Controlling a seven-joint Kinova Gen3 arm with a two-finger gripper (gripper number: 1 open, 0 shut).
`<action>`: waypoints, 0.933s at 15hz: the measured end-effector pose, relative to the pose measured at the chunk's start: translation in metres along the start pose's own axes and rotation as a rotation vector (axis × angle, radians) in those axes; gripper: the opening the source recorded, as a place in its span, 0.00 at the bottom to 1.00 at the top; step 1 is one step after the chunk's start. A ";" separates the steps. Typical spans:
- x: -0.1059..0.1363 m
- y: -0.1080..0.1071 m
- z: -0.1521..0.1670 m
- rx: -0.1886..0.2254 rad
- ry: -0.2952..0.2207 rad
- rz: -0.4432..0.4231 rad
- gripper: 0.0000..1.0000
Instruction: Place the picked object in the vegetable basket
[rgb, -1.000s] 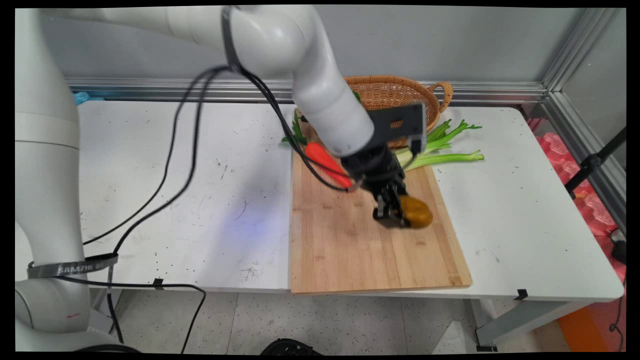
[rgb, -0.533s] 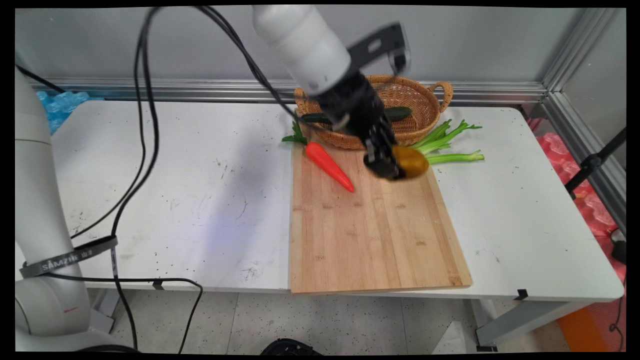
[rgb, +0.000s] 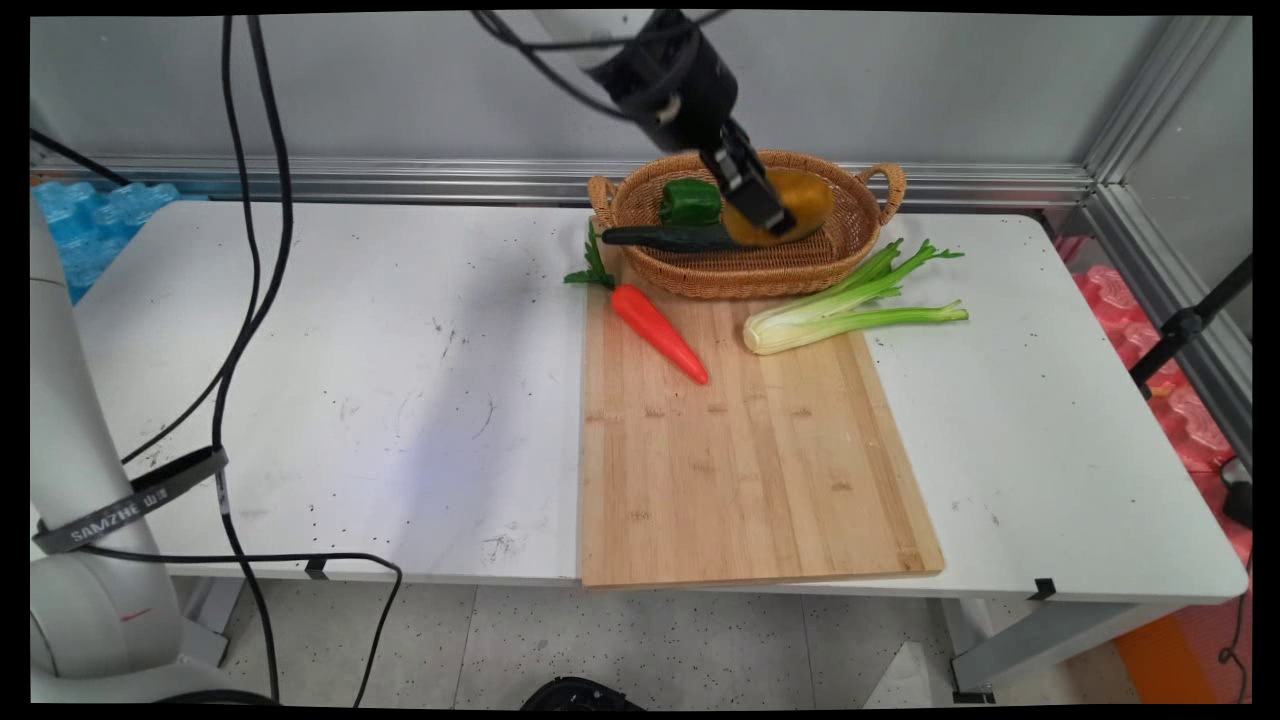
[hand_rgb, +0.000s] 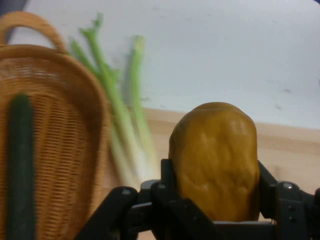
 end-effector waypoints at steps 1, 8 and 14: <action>0.002 -0.008 -0.001 0.018 0.002 -0.020 0.00; 0.015 -0.045 0.022 0.090 0.003 -0.103 0.00; 0.025 -0.076 0.071 0.127 -0.017 -0.173 0.00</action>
